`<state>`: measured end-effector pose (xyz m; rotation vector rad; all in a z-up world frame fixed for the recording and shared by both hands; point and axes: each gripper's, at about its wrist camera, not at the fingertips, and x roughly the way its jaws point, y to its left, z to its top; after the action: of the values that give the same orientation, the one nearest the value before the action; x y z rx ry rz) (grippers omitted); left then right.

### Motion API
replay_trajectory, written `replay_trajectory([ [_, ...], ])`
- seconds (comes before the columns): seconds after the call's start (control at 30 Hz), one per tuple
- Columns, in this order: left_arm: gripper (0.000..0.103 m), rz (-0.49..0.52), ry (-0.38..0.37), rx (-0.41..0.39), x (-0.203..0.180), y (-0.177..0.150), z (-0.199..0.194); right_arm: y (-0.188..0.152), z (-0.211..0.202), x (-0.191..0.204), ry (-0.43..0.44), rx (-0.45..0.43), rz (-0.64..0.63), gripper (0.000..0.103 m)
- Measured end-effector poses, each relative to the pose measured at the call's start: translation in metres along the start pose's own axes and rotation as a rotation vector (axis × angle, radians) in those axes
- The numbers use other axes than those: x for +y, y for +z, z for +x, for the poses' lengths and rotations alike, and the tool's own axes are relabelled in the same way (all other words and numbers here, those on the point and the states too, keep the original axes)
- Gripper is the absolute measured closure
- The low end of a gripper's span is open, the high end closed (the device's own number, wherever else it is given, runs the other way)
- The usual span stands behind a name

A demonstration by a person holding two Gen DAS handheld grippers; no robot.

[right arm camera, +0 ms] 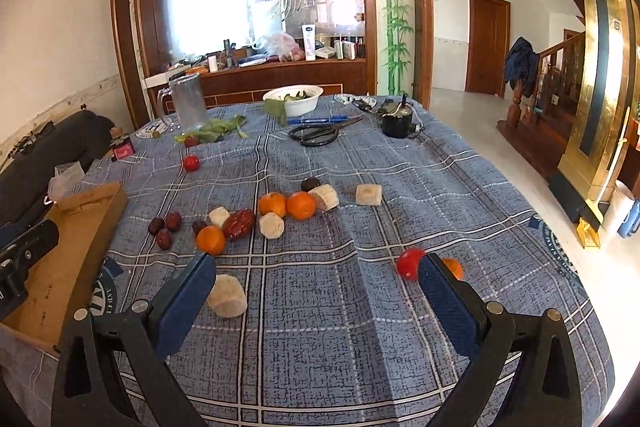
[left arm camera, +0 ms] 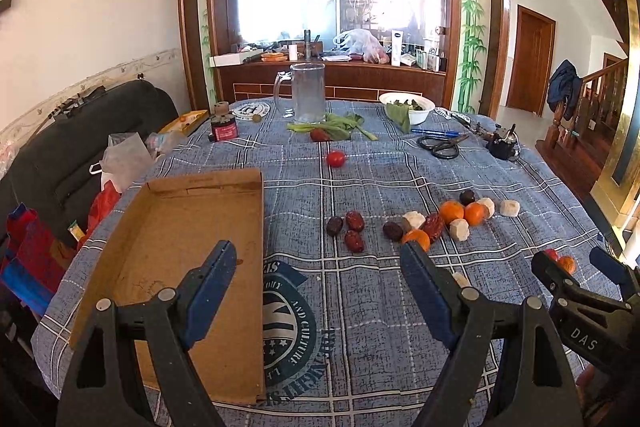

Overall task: Organize fruits
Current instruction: 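Grasp the orange with the left gripper while the right gripper grasps a pale cube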

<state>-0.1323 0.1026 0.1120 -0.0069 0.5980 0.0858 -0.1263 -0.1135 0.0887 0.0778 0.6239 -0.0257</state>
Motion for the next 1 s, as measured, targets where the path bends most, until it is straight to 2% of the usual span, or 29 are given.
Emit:
replay_trajectory([
  [0.33,0.02,-0.008,0.004,0.048,0.005,-0.002,0.021,-0.003,0.016,0.004,0.001,0.04,-0.031,0.002],
  [1.0,0.02,0.004,0.007,0.095,0.003,0.001,0.042,0.0,0.04,0.008,-0.003,0.085,-0.044,0.002],
])
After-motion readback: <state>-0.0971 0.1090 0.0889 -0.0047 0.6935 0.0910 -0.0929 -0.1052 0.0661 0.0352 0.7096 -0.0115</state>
